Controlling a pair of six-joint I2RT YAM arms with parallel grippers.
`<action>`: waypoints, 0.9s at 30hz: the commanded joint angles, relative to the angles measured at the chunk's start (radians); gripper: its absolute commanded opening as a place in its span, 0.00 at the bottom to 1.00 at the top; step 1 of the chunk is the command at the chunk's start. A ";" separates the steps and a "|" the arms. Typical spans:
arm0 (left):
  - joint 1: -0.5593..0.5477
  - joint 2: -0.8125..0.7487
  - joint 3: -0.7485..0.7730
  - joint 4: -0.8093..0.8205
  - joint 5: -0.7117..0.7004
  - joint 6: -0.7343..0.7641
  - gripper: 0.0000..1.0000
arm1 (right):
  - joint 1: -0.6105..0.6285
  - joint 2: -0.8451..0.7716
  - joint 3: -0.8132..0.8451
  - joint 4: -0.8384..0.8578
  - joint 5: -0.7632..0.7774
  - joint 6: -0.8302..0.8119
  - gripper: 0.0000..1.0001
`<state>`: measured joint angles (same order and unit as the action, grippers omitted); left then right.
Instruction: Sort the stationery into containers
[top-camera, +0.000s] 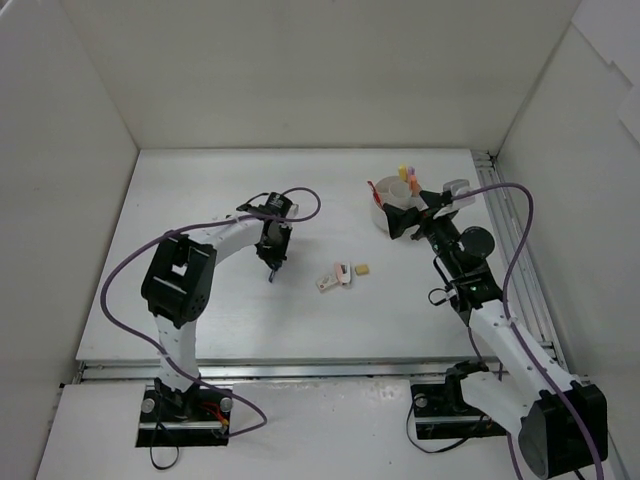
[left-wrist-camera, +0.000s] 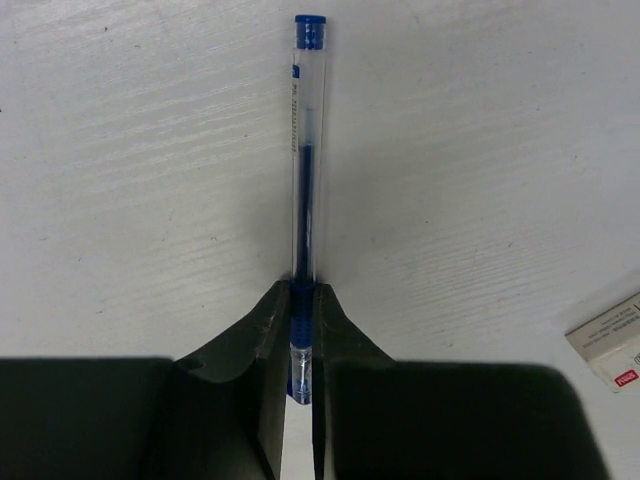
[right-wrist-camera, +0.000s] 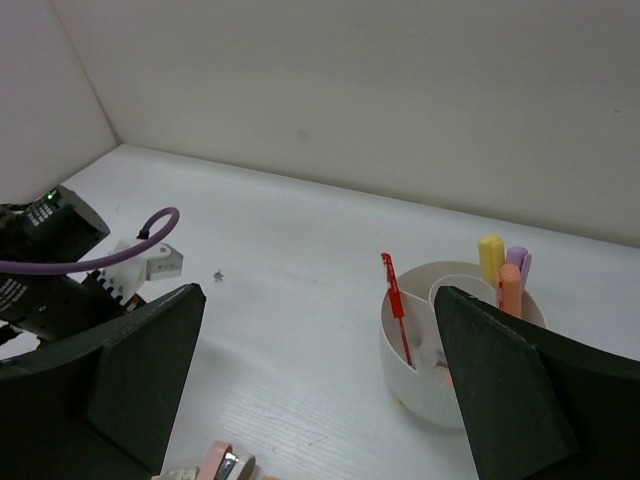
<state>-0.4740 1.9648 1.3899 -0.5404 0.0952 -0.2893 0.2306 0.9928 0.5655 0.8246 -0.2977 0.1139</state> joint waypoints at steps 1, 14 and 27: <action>-0.012 -0.018 0.041 -0.020 0.021 -0.007 0.00 | 0.025 -0.086 0.023 -0.126 -0.026 -0.063 0.98; -0.012 -0.394 -0.109 0.074 0.446 -0.126 0.00 | 0.372 -0.068 0.060 -0.522 -0.196 -0.646 0.98; -0.061 -0.540 -0.213 -0.136 0.644 -0.192 0.00 | 0.633 0.046 0.122 -0.590 -0.051 -0.849 0.98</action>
<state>-0.5285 1.4757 1.1603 -0.6327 0.6510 -0.4416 0.8375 1.0340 0.6418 0.1604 -0.4026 -0.6804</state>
